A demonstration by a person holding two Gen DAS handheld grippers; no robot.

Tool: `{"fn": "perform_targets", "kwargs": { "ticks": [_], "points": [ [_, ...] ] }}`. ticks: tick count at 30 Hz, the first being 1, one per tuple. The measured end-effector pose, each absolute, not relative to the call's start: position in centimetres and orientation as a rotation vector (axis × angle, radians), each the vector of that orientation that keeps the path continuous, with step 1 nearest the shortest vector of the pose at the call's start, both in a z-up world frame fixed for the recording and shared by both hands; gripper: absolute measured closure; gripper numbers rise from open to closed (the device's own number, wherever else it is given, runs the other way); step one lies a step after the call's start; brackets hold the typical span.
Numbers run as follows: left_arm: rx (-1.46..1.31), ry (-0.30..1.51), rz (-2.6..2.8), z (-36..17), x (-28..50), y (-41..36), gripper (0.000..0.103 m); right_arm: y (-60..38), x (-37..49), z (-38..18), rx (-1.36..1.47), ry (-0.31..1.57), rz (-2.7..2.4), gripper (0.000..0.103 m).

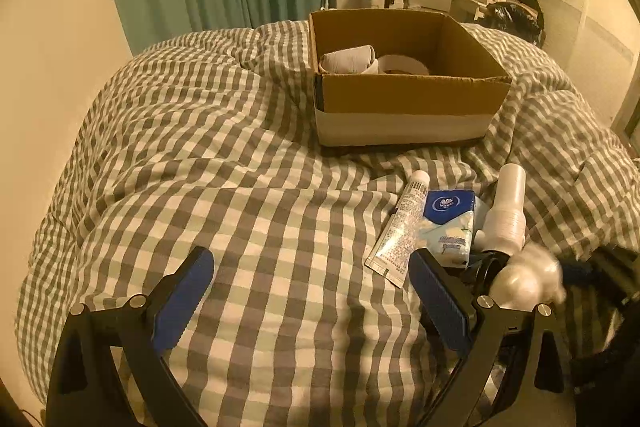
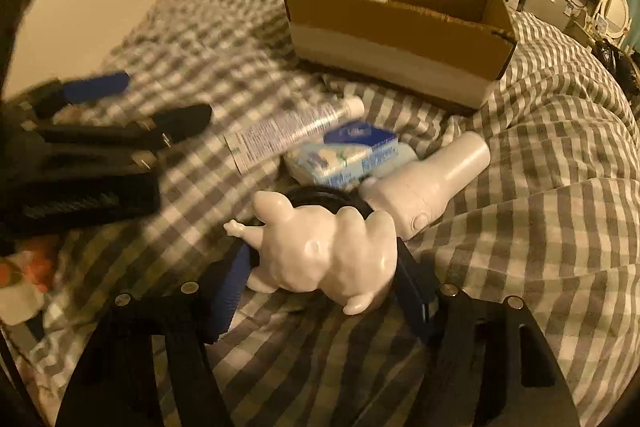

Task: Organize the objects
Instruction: 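Grasp the white bunny figurine with the right gripper while the left gripper grasps the toothpaste tube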

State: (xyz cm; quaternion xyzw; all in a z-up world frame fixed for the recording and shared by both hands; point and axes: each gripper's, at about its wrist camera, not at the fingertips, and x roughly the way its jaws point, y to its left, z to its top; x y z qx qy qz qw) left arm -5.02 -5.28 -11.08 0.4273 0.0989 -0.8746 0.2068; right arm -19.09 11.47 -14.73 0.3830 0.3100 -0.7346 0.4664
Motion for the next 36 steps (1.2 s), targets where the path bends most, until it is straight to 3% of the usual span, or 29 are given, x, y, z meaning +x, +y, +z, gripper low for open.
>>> {"fn": "perform_targets", "kwargs": {
  "ticks": [7, 14, 27, 30, 32, 34, 36],
  "points": [
    [1.226, 0.268, -2.439, -11.4, -7.4, -4.7, 0.003, 12.8, -22.0, -9.6, 0.802, 0.736, -1.922, 0.036],
    [1.320, 0.200, -2.456, -13.3, -11.1, -3.2, 0.003, 12.9, -25.8, -10.2, 0.872, 0.657, -1.902, 0.036],
    [1.456, 0.216, -2.395, -16.7, -15.1, -3.6, 0.029, 12.7, -27.9, -12.2, 0.952, 0.588, -1.820, 0.036],
    [1.466, 0.232, -2.404, -16.9, -15.4, -3.6, 0.049, 12.7, -28.0, -12.3, 0.955, 0.583, -1.819, 0.036],
    [1.463, 0.209, -2.413, -16.7, -15.3, -3.3, 0.071, 12.8, -27.9, -12.3, 0.953, 0.583, -1.820, 0.036],
    [1.463, 0.195, -2.418, -16.6, -15.1, -3.0, 0.084, 13.0, -27.9, -12.3, 0.947, 0.577, -1.825, 0.036],
    [1.463, 0.226, -2.429, -16.4, -14.6, -3.0, 0.084, 13.1, -27.8, -12.3, 0.943, 0.572, -1.831, 0.036]
  ]
}}
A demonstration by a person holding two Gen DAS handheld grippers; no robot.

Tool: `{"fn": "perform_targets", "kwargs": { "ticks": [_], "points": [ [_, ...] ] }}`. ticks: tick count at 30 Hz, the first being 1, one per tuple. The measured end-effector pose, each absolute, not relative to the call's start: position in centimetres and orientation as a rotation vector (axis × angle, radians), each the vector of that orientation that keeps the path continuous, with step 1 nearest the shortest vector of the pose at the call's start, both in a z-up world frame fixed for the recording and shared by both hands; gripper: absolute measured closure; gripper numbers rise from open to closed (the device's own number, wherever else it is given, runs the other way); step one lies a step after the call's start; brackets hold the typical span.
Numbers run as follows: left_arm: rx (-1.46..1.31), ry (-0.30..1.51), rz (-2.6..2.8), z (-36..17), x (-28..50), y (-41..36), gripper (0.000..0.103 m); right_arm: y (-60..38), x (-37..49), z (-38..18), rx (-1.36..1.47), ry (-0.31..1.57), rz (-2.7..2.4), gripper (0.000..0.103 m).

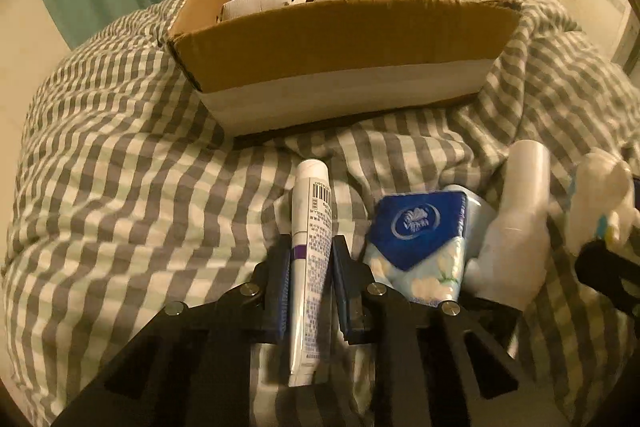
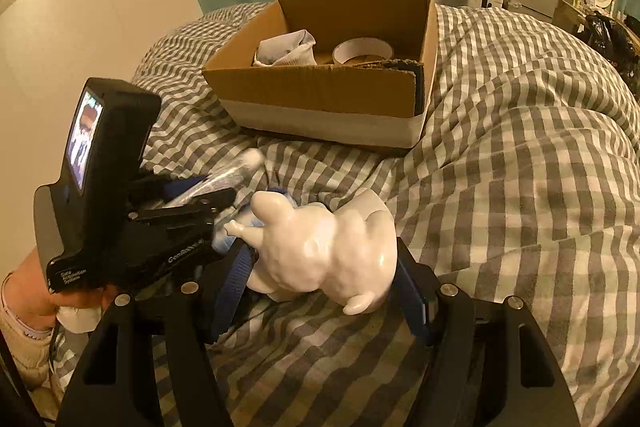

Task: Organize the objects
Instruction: 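Grasp the white bunny figurine with the right gripper while the left gripper grasps the toothpaste tube, then carry the bunny and toothpaste tube into the box and release both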

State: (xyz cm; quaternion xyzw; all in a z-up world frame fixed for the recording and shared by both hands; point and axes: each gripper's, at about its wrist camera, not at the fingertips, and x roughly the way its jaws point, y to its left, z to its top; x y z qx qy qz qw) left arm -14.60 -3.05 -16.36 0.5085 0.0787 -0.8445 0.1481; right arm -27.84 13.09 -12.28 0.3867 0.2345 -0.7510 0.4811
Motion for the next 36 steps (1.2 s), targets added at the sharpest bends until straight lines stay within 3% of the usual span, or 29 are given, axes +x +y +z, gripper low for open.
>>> {"fn": "perform_targets", "kwargs": {
  "ticks": [23, 36],
  "points": [
    [1.171, 0.216, -2.619, -7.4, -8.6, -1.2, 0.085, 13.8, -23.3, -7.7, 0.709, 0.644, -1.971, 0.036],
    [1.087, 0.213, -2.641, -4.5, -9.9, -3.1, 0.085, 11.7, -23.3, -4.5, 0.625, 0.649, -1.987, 0.036]
  ]
}}
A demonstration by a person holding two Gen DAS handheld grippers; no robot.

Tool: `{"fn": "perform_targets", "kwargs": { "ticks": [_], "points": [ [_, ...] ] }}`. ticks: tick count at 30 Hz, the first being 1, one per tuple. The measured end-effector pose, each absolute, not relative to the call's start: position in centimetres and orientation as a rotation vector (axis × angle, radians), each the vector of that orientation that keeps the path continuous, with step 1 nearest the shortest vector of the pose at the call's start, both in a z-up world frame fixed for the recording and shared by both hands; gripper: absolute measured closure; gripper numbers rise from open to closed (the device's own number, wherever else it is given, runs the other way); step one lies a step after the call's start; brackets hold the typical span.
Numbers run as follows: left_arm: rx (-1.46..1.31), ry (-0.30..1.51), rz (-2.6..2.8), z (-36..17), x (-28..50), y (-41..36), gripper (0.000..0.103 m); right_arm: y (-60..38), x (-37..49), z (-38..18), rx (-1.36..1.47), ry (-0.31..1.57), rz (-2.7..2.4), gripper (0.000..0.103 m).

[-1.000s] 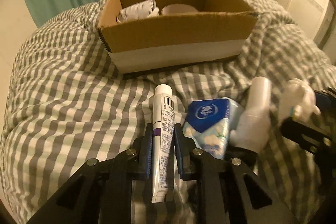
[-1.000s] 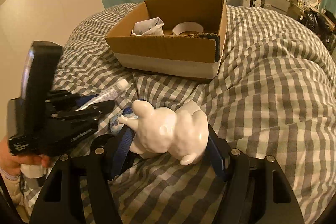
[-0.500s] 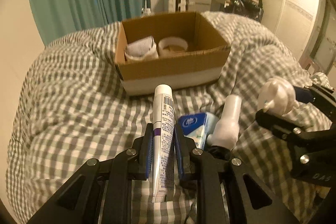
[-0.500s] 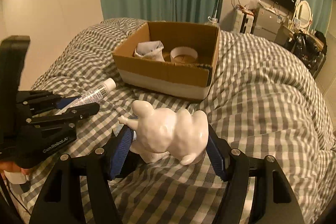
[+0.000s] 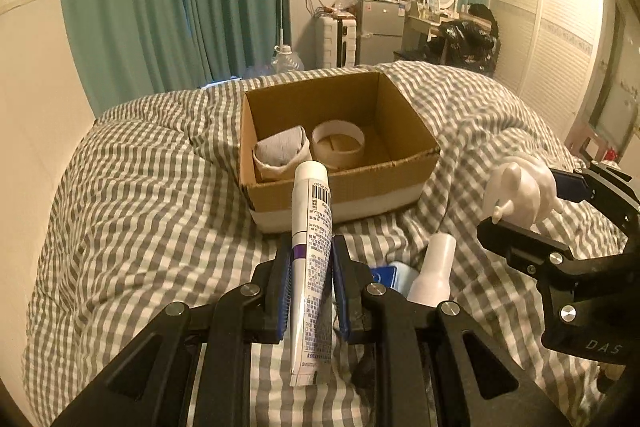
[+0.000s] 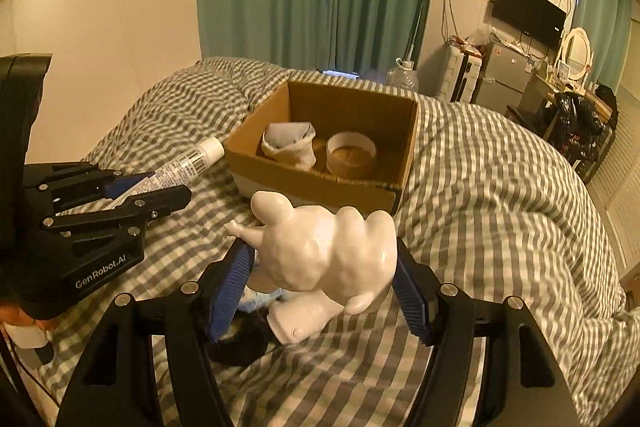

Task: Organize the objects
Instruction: 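Carry the bunny and toothpaste tube into the box and release both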

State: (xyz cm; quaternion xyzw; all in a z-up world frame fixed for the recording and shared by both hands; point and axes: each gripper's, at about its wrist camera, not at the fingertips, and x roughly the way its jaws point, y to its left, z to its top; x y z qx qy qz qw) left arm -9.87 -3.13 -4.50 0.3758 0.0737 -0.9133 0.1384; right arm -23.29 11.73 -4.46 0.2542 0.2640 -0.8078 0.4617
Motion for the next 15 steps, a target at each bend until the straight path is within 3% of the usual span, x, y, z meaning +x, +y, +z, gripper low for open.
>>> {"fn": "perform_targets", "kwargs": {
  "ticks": [15],
  "points": [
    [1.044, 0.206, -2.666, -1.8, -16.0, -6.1, 0.085, 5.7, -26.9, -1.2, 0.539, 0.674, -1.998, 0.036]
  ]
}}
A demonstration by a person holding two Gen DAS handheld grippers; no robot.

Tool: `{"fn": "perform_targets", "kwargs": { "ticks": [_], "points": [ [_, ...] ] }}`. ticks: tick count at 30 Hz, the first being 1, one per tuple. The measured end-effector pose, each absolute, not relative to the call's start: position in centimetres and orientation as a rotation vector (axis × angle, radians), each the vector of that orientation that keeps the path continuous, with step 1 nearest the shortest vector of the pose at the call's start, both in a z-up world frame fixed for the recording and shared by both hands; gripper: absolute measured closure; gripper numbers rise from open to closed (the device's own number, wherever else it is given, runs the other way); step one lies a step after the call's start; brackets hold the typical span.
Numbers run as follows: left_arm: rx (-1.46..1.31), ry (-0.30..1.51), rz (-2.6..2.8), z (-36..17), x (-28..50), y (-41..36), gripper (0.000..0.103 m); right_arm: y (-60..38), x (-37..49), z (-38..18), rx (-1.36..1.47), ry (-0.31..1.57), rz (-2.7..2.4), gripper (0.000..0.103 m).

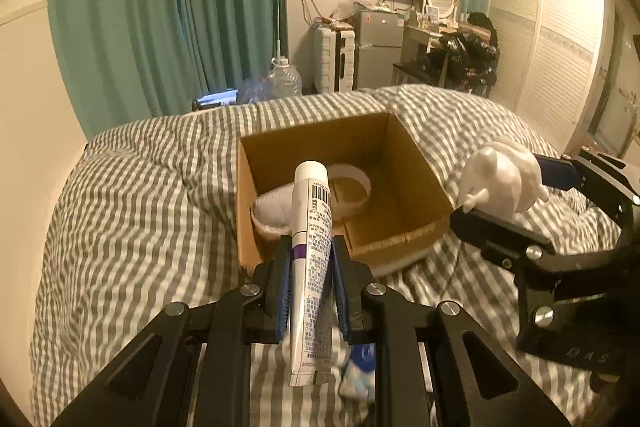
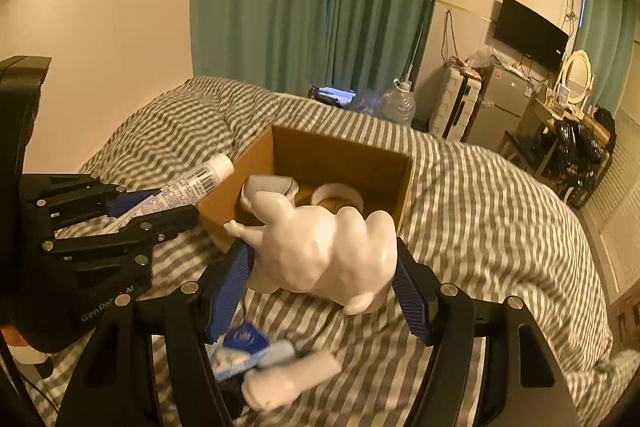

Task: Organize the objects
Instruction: 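Carry the bunny and toothpaste tube into the box and release both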

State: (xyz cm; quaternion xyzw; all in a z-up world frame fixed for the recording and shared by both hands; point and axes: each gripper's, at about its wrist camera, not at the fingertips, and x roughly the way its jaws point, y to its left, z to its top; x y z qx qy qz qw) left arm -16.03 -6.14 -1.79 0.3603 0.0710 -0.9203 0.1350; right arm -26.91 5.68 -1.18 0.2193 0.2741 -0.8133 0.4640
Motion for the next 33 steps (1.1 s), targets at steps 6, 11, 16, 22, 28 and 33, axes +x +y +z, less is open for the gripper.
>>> {"fn": "perform_targets", "kwargs": {
  "ticks": [6, 11, 16, 22, 28, 33],
  "points": [
    [1.027, 0.172, -2.665, -1.0, -19.3, -8.2, 0.085, 3.0, -29.3, 0.2, 0.522, 0.677, -2.003, 0.036],
    [1.030, 0.165, -2.665, -0.8, -22.2, -9.9, 0.085, 0.4, -31.8, 1.1, 0.513, 0.671, -2.020, 0.036],
    [1.049, 0.172, -2.665, -1.5, -25.5, -11.1, 0.085, -2.5, -34.3, 0.6, 0.544, 0.681, -2.013, 0.036],
    [1.102, 0.173, -2.652, -3.5, -29.3, -12.2, 0.085, -5.5, -37.5, -1.3, 0.604, 0.692, -2.005, 0.036],
    [1.174, 0.200, -2.629, -6.4, -31.4, -13.3, 0.084, -7.4, -40.0, -4.1, 0.680, 0.704, -1.988, 0.036],
    [1.229, 0.225, -2.616, -8.4, -32.1, -13.8, 0.084, -7.4, -41.0, -6.1, 0.722, 0.704, -1.983, 0.036]
  ]
}}
